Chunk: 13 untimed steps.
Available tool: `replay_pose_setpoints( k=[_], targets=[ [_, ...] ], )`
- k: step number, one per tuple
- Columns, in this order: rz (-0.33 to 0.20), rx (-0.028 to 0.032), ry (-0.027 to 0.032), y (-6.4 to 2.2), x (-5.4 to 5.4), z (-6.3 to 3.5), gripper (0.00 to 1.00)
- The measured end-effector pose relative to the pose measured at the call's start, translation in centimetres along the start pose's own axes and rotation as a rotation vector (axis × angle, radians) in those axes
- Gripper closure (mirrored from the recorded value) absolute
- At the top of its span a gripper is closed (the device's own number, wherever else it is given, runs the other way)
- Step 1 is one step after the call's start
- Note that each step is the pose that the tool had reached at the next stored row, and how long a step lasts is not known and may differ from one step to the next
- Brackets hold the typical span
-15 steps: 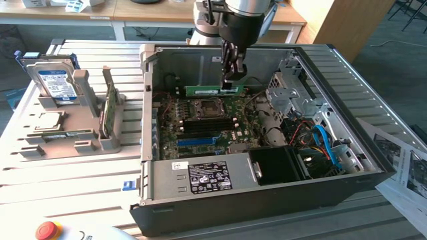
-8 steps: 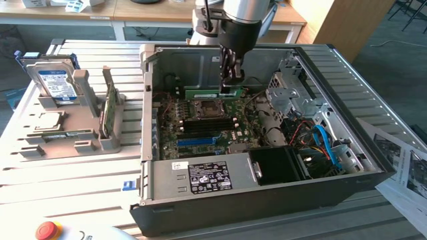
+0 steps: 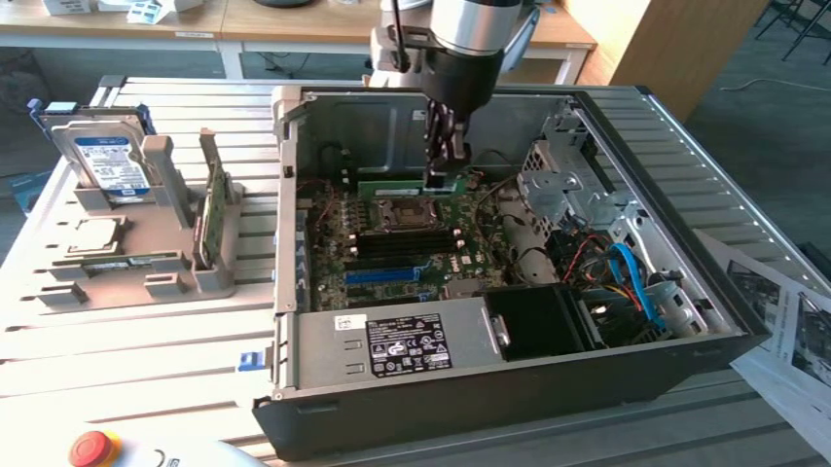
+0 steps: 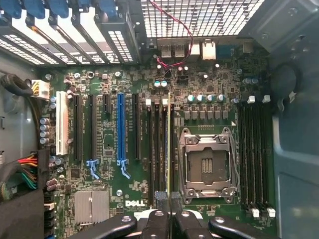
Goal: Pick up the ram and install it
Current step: 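Insert the ram into the slot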
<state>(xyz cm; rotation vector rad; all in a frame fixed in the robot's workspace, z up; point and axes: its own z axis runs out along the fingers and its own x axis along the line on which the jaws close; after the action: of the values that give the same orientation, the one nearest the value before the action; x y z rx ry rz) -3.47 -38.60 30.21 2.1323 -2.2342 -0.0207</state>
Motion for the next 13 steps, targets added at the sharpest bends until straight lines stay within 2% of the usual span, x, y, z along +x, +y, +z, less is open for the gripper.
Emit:
replay_pose_setpoints(
  k=[13],
  targets=[
    [0.0,0.0001,-0.0002,0.38,0.0,1.74,0.88]
  ],
)
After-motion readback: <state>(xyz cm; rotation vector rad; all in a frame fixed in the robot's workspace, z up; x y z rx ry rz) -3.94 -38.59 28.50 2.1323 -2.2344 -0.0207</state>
